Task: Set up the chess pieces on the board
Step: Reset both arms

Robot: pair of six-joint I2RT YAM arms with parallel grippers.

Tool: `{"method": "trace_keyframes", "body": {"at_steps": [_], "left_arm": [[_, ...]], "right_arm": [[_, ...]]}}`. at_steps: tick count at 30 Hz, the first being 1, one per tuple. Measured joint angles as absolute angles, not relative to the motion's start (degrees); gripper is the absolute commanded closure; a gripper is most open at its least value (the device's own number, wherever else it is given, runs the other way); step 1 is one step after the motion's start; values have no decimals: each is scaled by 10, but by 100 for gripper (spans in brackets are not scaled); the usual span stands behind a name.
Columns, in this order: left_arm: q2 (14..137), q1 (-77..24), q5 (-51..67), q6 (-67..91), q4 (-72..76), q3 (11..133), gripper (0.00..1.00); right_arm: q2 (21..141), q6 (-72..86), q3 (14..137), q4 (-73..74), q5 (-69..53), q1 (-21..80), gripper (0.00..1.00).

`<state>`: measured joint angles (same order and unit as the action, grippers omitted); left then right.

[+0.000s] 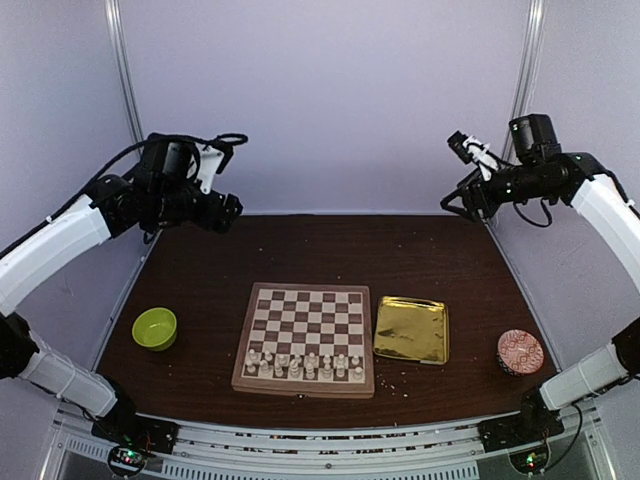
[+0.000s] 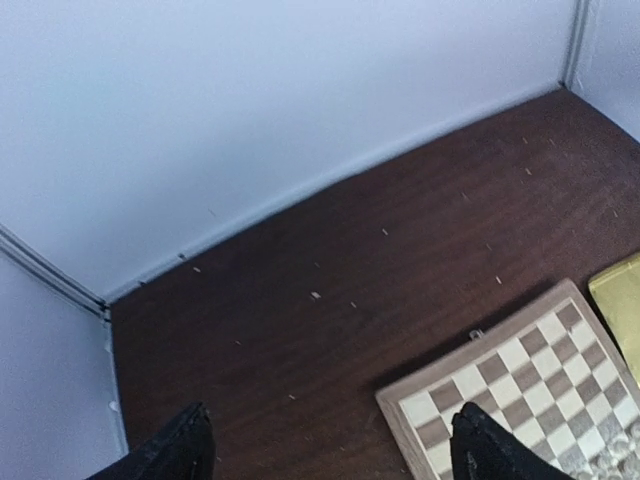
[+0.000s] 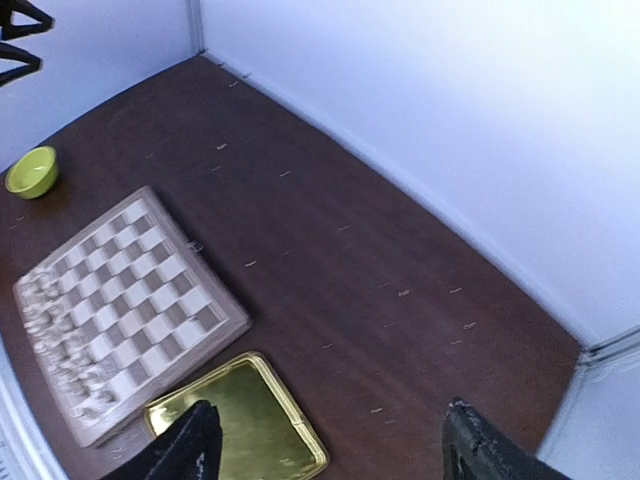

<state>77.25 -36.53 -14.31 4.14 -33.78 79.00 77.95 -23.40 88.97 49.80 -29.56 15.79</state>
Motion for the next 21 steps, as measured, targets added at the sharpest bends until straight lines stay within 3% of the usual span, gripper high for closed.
{"method": "trace_keyframes", "body": {"at_steps": [1,6,13,21], "left_arm": [[773,-361,-158,34,-334,808,14],[775,-343,-222,20,-319,868,3],[722,-338,-288,19,-204,696,2],[714,-337,-294,18,-175,659,2]], "right_arm": [[767,-216,898,479,-265,152,1],[739,-121,903,387,-148,135,1],[643,-34,697,239,-91,131,0],[632,-6,657,202,-83,124,1]]}}
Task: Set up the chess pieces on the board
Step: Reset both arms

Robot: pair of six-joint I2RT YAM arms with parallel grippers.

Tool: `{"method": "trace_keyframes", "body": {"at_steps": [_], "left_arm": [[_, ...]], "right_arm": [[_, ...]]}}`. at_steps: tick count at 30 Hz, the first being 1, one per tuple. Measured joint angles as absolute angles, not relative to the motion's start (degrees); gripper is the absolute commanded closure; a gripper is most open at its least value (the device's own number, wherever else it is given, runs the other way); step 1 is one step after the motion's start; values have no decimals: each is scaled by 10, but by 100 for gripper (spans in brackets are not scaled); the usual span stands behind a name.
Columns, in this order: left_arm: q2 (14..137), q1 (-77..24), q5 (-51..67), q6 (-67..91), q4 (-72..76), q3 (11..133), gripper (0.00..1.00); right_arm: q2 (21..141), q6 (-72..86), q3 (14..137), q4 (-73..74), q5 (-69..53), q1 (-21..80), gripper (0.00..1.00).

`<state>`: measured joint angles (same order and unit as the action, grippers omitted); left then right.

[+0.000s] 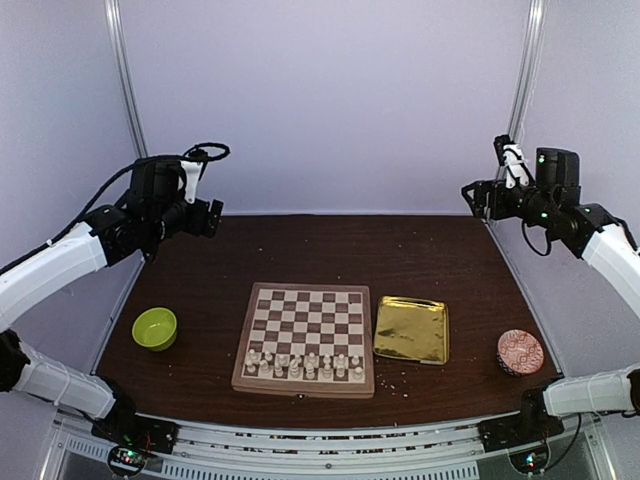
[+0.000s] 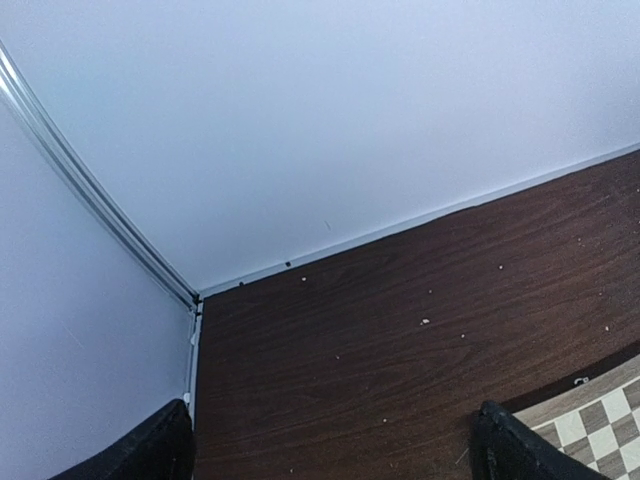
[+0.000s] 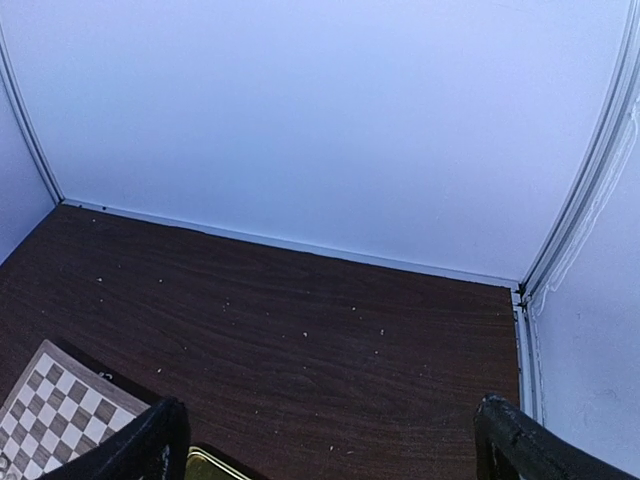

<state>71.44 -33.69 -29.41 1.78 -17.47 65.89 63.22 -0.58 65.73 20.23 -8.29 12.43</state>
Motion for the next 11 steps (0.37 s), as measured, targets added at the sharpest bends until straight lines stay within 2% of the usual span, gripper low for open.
{"method": "trace_keyframes", "body": {"at_steps": [11], "left_arm": [[708,-337,-277,10,-163,661,2]], "right_arm": [[631,5,662,190,-102,115,1]]}}
